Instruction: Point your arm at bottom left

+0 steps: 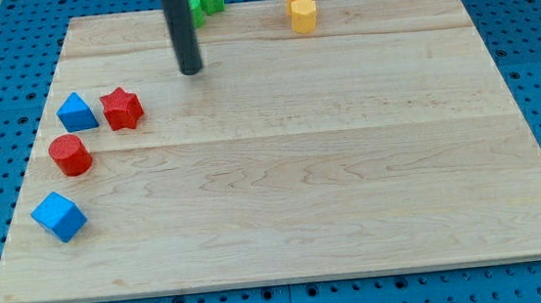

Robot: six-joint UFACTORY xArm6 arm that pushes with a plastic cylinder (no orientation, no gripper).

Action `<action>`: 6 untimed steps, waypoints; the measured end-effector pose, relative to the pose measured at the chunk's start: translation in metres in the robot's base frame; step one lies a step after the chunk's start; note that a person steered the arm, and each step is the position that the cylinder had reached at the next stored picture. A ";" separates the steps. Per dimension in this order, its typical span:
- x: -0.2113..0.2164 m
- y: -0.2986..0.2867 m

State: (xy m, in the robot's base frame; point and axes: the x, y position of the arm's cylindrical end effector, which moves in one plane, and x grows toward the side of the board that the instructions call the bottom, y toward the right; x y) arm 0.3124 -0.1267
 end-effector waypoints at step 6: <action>0.180 0.021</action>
